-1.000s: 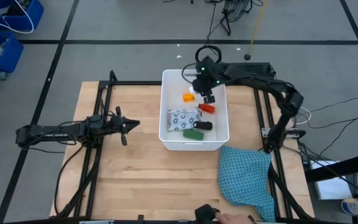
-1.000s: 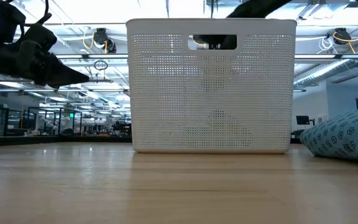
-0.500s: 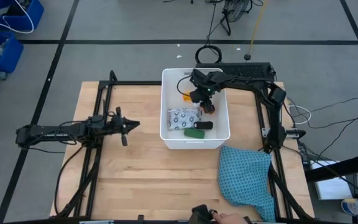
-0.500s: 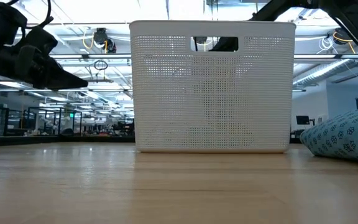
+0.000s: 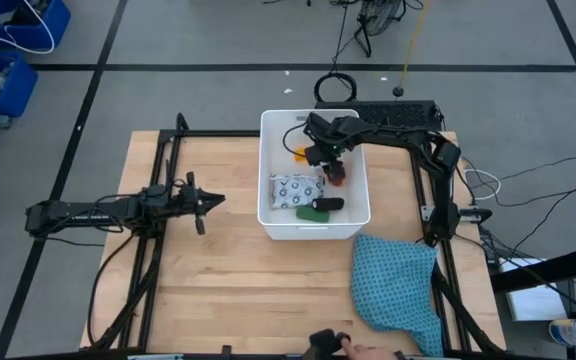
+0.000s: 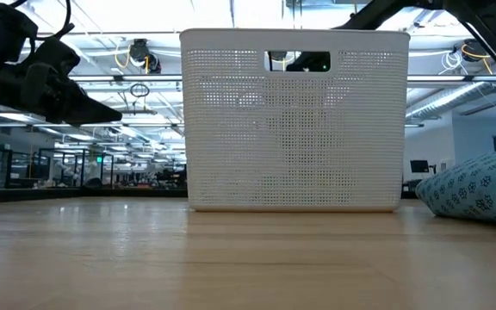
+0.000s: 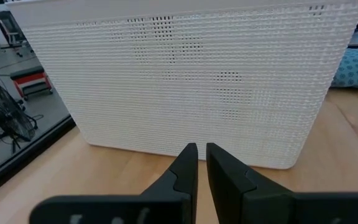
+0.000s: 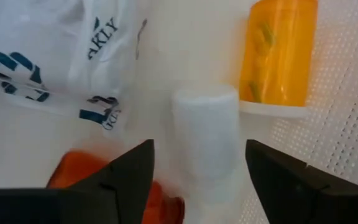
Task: Pick & place medical supplies in basket/bin
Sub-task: Return to Home Position
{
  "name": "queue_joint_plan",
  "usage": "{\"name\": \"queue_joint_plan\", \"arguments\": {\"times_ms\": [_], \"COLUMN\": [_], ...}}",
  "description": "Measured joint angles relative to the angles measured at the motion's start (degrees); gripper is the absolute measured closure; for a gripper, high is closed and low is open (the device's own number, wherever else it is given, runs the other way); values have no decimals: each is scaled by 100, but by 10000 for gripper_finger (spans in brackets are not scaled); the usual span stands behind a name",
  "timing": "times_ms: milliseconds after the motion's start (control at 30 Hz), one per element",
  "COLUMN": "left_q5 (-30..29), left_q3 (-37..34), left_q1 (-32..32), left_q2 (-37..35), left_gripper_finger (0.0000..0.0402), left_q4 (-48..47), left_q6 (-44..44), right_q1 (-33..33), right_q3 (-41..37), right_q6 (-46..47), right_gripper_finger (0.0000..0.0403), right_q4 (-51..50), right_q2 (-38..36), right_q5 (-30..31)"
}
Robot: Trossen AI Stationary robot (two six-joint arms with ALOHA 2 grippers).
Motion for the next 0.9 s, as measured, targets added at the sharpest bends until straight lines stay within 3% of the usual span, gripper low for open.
{"name": "queue_joint_plan", "arguments": {"times_ms": [233, 433, 567, 700, 800, 900], "left_q5": [2, 15, 12, 11, 10, 9], "left_q3": [0, 0, 0, 0, 0, 0], "left_q1": [-1, -1, 0, 0, 0, 1], "left_q2": [-1, 0, 0, 0, -2, -2], "left_gripper_finger": [364, 364, 364, 364, 367, 390], "left_q4": [8, -10, -83, -141, -43, 77], "left_q6": [-18, -100, -279, -359, -155, 41], "right_q1": [165, 335, 518, 614, 635, 632], "right_q3": [0, -2, -2, 2, -123, -602], "right_q6": [40, 271, 674, 1191, 1399, 1639], "right_gripper_finger": [145, 180, 231, 311, 380, 392], "right_q4": [68, 201, 448, 662, 650, 726], "right_q2": [-234, -1257, -2365, -3412, -4069, -4753], "right_q5": [470, 732, -316, -1626, -2096, -2306]}}
